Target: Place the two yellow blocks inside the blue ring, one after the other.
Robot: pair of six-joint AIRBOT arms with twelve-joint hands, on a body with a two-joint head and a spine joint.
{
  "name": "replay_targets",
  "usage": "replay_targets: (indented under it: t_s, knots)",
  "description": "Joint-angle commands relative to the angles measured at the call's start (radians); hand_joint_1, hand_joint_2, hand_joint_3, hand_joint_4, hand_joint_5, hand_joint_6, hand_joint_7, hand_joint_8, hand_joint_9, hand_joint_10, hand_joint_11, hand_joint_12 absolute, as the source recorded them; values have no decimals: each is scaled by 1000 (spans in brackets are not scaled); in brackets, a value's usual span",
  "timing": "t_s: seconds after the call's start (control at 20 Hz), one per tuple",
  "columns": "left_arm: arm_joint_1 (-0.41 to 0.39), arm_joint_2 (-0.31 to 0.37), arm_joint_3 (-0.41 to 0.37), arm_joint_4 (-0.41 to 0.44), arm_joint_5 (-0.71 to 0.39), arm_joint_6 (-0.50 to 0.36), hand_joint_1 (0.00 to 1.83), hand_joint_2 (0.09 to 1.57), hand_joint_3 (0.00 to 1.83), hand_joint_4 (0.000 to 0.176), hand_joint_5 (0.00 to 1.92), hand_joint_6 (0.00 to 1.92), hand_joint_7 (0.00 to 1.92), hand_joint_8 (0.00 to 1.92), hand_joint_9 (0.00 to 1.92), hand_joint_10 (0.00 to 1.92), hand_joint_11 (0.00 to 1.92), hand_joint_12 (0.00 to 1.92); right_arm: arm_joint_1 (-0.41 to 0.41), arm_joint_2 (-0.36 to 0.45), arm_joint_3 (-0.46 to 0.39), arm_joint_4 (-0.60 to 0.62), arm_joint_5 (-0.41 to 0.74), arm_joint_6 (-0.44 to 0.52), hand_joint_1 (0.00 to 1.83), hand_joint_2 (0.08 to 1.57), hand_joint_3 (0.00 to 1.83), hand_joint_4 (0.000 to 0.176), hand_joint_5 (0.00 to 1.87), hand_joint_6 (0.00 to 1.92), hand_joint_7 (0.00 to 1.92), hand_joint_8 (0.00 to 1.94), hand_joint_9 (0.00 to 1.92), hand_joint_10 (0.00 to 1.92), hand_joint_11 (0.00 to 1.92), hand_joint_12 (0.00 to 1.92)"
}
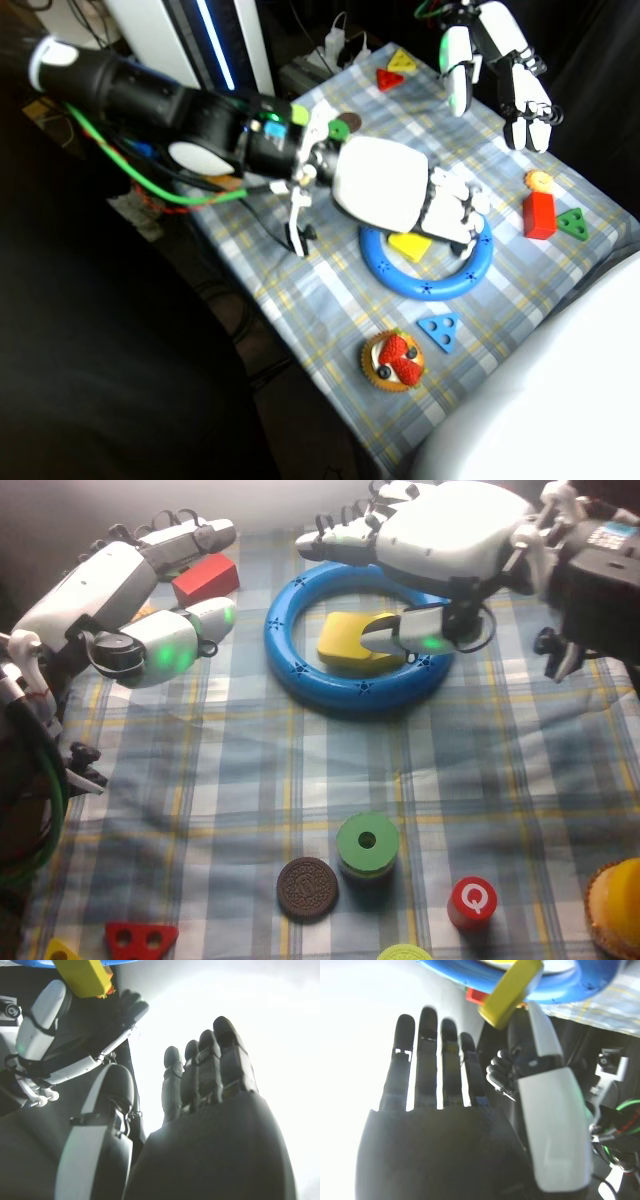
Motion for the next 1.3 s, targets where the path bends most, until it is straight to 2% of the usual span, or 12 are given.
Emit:
replay_targets:
  t_s: [0.0, 0.15, 0.4, 0.5, 0.6, 0.65, 0.75, 0.8, 0.9, 1.0, 1.2, 1.25]
  knots:
    - [-3, 8, -3, 28, -130, -8, 638, 1417, 0, 0, 303, 2, 189, 2, 142, 4, 0, 486, 15, 20, -13, -5, 160, -2, 667, 1269, 0, 55, 72, 2, 140, 0, 192, 106, 0, 1054]
    - [14, 27, -23, 29, -158, -14, 645, 1418, 1, 0, 302, 1, 192, 1, 138, 2, 0, 441, -1, 128, -110, -9, 276, -2, 694, 1269, 0, 17, 67, 0, 88, 1, 71, 343, 0, 1034]
    - [49, 56, -46, 52, -222, -77, 609, 1429, 1, 1, 233, 0, 158, 1, 121, 3, 0, 425, -108, 309, -243, -8, 480, 12, 430, 1332, 1, 59, 10, 1, 57, 2, 66, 282, 0, 979]
    - [53, 65, -55, 61, -239, -83, 587, 1441, 1, 10, 208, 0, 144, 0, 106, 0, 0, 369, -162, 350, -269, -5, 547, 32, 451, 1337, 0, 43, 20, 1, 59, 0, 126, 122, 0, 868]
    - [65, 77, -57, 91, -266, -152, 580, 1432, 0, 31, 190, 1, 145, 0, 82, 1, 0, 265, -236, 403, -306, 19, 623, 49, 418, 1322, 0, 40, 0, 0, 11, 0, 90, 40, 0, 507]
    - [69, 81, -57, 99, -276, -175, 480, 1440, 1, 59, 163, 0, 103, 0, 34, 0, 0, 127, -261, 420, -317, 30, 647, 49, 399, 1317, 0, 75, 0, 0, 1, 0, 39, 10, 0, 432]
    - [86, 91, -56, 124, -312, -250, 515, 1409, 4, 24, 183, 4, 124, 3, 123, 15, 0, 797, -349, 466, -355, 76, 744, 49, 344, 1323, 0, 78, 0, 0, 0, 0, 1, 0, 0, 61]
    - [96, 96, -56, 134, -333, -285, 545, 1417, 3, 7, 131, 2, 45, 3, 24, 2, 0, 493, -391, 480, -370, 107, 801, 49, 391, 1320, 0, 58, 0, 0, 0, 0, 0, 0, 0, 11]
    - [114, 108, -56, 149, -372, -339, 544, 1403, 0, 27, 78, 5, 2, 0, 0, 0, 0, 23, -477, 504, -397, 162, 910, 57, 407, 1288, 0, 108, 0, 0, 0, 0, 0, 0, 0, 0]
    - [132, 118, -43, 175, -415, -444, 343, 1402, 3, 98, 4, 0, 0, 0, 0, 0, 4, 3, -561, 529, -428, 214, 1031, 63, 410, 1280, 0, 108, 0, 0, 0, 0, 0, 0, 0, 0]
    - [152, 124, -16, 215, -514, -603, 403, 1393, 0, 97, 0, 0, 0, 0, 0, 0, 39, 19, -639, 556, -455, 254, 1184, 82, 445, 1267, 0, 62, 0, 0, 0, 0, 0, 0, 0, 0]
    - [155, 131, -20, 225, -552, -616, 335, 1391, 0, 72, 0, 0, 0, 0, 52, 0, 7, 428, -647, 563, -459, 254, 1232, 95, 445, 1267, 0, 69, 0, 0, 0, 0, 0, 0, 0, 0]
